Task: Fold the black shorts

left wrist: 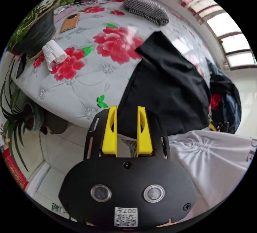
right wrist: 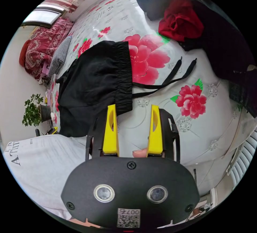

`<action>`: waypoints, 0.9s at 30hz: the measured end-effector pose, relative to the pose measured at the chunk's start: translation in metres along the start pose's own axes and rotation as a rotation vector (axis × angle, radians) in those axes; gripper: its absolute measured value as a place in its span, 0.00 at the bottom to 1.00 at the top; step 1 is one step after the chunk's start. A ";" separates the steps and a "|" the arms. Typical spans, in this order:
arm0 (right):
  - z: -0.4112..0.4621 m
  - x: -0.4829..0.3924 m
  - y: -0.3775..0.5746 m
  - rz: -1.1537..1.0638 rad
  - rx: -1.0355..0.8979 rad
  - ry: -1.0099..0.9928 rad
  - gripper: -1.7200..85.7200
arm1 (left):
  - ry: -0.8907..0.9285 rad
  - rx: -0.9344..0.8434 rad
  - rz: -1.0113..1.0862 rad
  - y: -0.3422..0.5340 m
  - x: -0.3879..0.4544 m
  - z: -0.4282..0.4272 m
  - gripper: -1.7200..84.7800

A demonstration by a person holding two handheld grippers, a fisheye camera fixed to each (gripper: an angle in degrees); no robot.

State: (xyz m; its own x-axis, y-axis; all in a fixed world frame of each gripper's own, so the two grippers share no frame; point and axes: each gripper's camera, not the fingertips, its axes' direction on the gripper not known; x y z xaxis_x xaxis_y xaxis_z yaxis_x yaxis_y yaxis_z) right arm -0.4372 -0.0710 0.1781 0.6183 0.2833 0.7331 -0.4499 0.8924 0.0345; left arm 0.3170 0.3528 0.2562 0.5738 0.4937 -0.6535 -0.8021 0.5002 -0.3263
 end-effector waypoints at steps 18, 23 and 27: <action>-0.096 -0.116 -0.096 -0.328 0.351 -0.190 0.07 | 0.219 0.122 0.149 -0.041 0.053 -0.068 0.01; -0.028 -0.007 -0.023 0.005 0.236 -0.140 0.11 | 0.241 0.109 0.105 -0.028 0.035 -0.080 0.01; -0.019 0.044 0.034 0.188 0.297 -0.176 0.13 | 0.329 0.121 0.057 -0.022 0.020 -0.094 0.01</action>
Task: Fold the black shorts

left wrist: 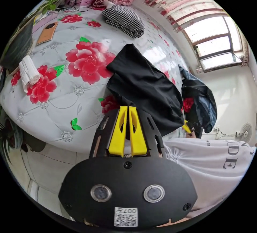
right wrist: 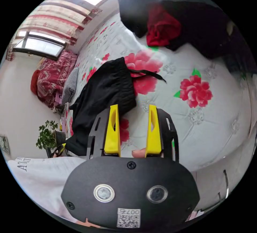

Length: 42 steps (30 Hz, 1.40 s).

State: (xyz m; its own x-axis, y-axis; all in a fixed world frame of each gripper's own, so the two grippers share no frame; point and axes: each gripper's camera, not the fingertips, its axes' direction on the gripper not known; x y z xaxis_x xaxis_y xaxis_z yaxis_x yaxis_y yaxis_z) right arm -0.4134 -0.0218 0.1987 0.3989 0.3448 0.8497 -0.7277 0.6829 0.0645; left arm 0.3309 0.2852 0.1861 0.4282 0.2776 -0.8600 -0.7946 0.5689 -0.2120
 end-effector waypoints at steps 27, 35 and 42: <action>0.051 -0.034 -0.111 -0.021 -0.078 -0.296 0.14 | 0.239 0.204 -0.232 -0.035 -0.014 -0.044 0.01; 0.107 -0.092 -0.154 -0.240 -0.080 -0.178 0.15 | 0.236 0.197 -0.195 -0.042 0.001 -0.056 0.01; 0.131 -0.142 -0.181 -0.350 -0.234 -0.078 0.07 | 0.255 0.219 -0.208 -0.025 0.002 -0.065 0.01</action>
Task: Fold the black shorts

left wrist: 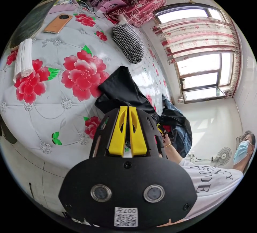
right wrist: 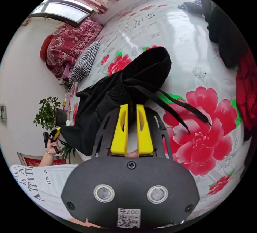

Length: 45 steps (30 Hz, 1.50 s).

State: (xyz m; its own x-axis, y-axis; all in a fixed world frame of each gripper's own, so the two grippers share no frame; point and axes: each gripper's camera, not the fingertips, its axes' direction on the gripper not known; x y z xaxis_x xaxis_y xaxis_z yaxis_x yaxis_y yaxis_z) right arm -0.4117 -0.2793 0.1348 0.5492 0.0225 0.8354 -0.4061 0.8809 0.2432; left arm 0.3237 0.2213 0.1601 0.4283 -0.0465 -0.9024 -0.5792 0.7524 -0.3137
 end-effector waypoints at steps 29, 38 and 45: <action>-0.064 0.067 0.317 0.218 0.060 0.000 0.10 | 0.000 -0.196 0.184 0.094 -0.005 -0.023 0.01; -0.059 0.066 0.286 0.203 0.206 -0.169 0.03 | 0.098 -0.205 0.184 0.080 -0.012 -0.005 0.01; -0.184 -0.039 0.175 -0.121 0.495 -0.207 0.02 | 0.429 -0.024 0.278 -0.011 0.077 -0.020 0.01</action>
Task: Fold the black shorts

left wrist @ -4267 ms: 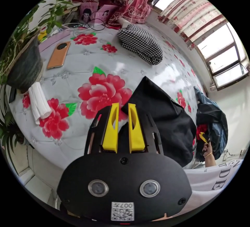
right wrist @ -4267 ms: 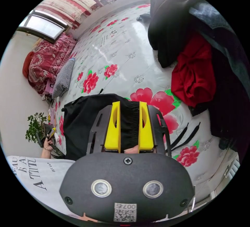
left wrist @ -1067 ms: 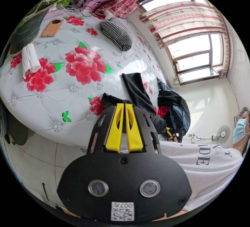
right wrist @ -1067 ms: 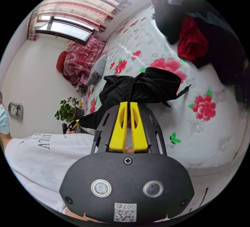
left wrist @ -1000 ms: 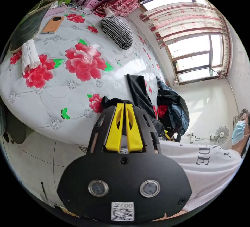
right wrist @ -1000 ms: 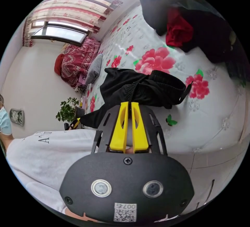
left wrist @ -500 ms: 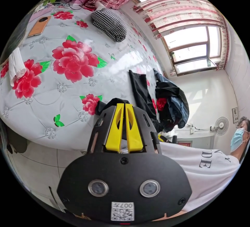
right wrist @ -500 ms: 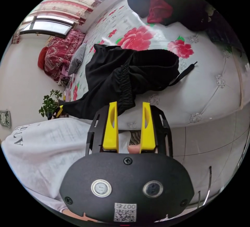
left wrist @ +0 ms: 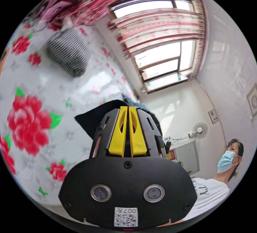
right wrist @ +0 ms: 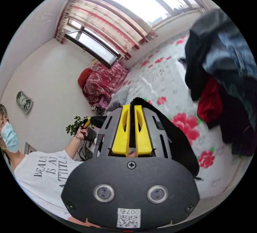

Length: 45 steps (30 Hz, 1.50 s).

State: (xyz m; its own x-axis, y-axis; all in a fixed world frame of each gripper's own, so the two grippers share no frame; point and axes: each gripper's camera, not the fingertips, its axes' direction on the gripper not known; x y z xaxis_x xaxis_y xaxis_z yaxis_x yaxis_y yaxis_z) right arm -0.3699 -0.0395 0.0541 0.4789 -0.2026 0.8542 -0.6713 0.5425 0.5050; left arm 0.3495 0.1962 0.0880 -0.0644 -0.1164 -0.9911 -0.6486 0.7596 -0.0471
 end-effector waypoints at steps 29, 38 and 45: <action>0.103 0.069 0.242 0.189 -0.478 0.401 0.06 | -0.568 -0.246 -0.011 0.193 -0.066 -0.018 0.05; 0.139 0.070 0.145 0.125 -0.281 0.457 0.09 | -0.607 -0.289 0.067 0.054 -0.086 0.099 0.12; 0.246 0.085 0.072 0.080 -0.390 0.504 0.09 | -0.523 -0.310 -0.017 -0.055 -0.131 0.238 0.14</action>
State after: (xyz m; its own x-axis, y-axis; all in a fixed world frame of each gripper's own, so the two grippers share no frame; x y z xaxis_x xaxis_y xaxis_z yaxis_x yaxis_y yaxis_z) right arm -0.5163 -0.2184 0.1935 0.7069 0.2070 0.6763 -0.5059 0.8162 0.2790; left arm 0.5736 0.3217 0.1904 0.2782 0.2625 -0.9239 -0.8421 0.5294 -0.1032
